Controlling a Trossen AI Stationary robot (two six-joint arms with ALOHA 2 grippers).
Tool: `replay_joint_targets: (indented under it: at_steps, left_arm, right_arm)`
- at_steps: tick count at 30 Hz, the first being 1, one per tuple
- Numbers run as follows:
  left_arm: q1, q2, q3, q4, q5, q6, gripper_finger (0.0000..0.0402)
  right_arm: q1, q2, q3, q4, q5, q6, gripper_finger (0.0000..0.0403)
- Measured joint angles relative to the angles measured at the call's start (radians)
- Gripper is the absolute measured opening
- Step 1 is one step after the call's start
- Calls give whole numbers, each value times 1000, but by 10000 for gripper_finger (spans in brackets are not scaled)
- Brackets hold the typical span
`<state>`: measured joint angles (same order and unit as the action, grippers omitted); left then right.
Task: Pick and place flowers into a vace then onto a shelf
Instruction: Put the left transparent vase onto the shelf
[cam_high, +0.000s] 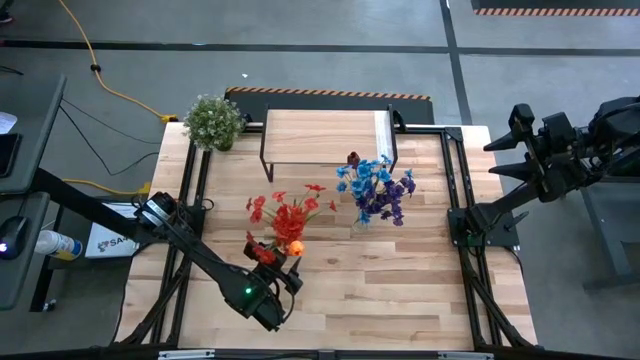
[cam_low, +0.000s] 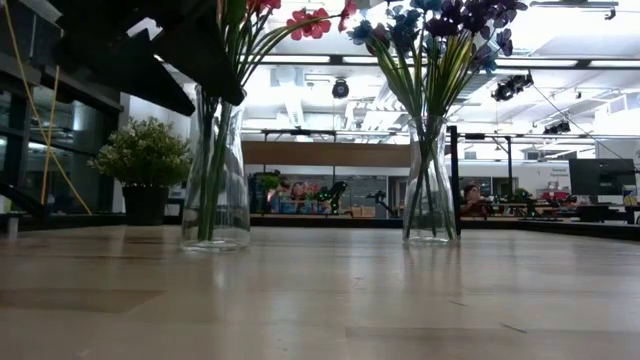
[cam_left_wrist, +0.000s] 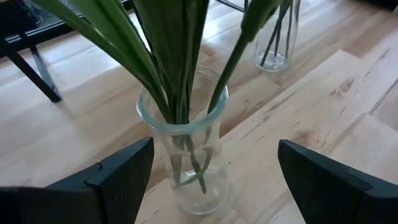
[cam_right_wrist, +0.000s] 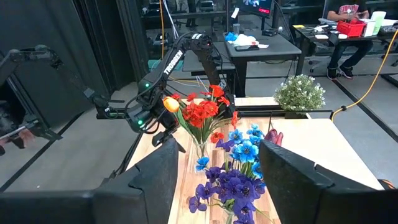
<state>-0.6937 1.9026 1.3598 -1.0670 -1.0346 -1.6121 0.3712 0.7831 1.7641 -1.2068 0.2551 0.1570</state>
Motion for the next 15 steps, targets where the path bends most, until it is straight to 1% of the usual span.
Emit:
replay_joint_targets:
  at_steps: [5, 7, 8, 15]
  left_arm:
    - [0, 9, -45, 31, -40, -85, 374]
    - [0, 9, -70, 81, -53, -119, 374]
    - [0, 9, -81, 103, -62, -120, 374]
    - [0, 9, -86, 95, -144, -121, 374]
  right_arm:
    - [0, 0, 0, 0, 0, 0, 210]
    - [0, 0, 0, 0, 0, 1, 209]
    - [0, 0, 0, 0, 0, 1, 209]
    - [0, 0, 0, 10, 0, 1, 213]
